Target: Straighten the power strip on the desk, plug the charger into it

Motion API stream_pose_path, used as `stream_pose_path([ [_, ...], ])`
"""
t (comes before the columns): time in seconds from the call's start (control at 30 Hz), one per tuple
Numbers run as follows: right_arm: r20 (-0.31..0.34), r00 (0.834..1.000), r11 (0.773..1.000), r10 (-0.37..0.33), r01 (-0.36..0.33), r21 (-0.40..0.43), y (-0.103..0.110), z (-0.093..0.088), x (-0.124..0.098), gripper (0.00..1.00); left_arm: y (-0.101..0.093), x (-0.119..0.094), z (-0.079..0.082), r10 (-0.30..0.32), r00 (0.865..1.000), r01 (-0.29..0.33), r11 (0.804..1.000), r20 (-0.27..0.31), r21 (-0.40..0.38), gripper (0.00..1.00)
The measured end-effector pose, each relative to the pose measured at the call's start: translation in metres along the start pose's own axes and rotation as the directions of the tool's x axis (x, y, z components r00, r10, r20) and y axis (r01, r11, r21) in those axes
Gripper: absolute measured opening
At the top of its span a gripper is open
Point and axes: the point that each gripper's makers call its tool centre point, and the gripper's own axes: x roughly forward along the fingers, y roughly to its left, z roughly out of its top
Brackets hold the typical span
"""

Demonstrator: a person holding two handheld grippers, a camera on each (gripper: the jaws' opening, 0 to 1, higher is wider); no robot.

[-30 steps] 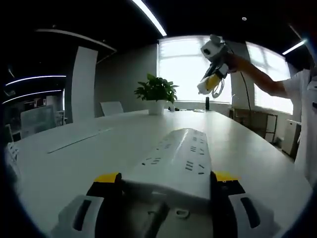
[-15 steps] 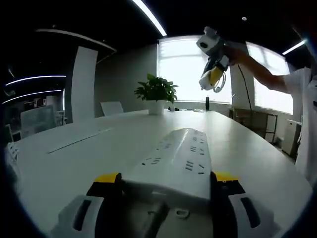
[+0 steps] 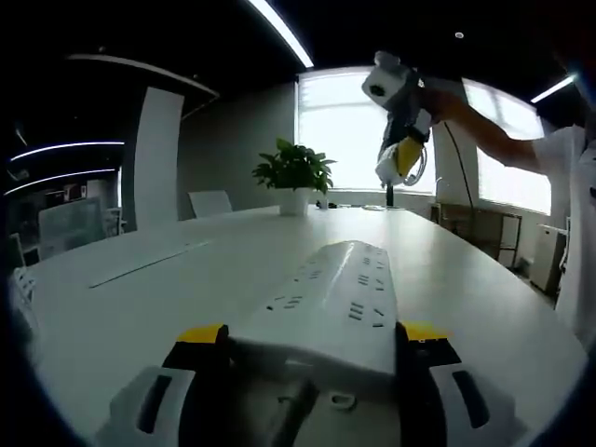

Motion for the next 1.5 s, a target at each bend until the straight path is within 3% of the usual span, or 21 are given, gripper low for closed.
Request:
stream_pose_path([
  [0.5, -0.09, 0.995, 0.996, 0.039, -0.032, 0.085, 0.01, -0.005, 0.024, 0.28, 0.001, 0.0, 0.0, 0.0, 1.0, 0.0, 1.0, 0.0, 0.0, 0.74],
  [0.6, -0.13, 0.991, 0.985, 0.044, -0.021, 0.17, 0.009, -0.008, 0.03, 0.28, 0.001, 0.0, 0.0, 0.0, 1.0, 0.0, 1.0, 0.0, 0.0, 0.74],
  [0.67, -0.138, 0.989, 0.987, 0.044, -0.021, 0.161, 0.01, -0.007, 0.035, 0.28, 0.001, 0.0, 0.0, 0.0, 1.0, 0.0, 1.0, 0.0, 0.0, 0.74],
  [0.83, -0.148, 0.988, 0.983, 0.054, -0.027, 0.182, 0.027, -0.02, 0.041, 0.28, 0.002, 0.0, 0.0, 0.0, 1.0, 0.0, 1.0, 0.0, 0.0, 0.74],
  [1.5, -0.237, 0.971, 0.979, 0.008, 0.041, 0.199, 0.006, -0.004, 0.075, 0.28, 0.001, -0.001, 0.0, 0.003, 1.0, -0.003, 1.0, -0.001, -0.001, 0.74],
])
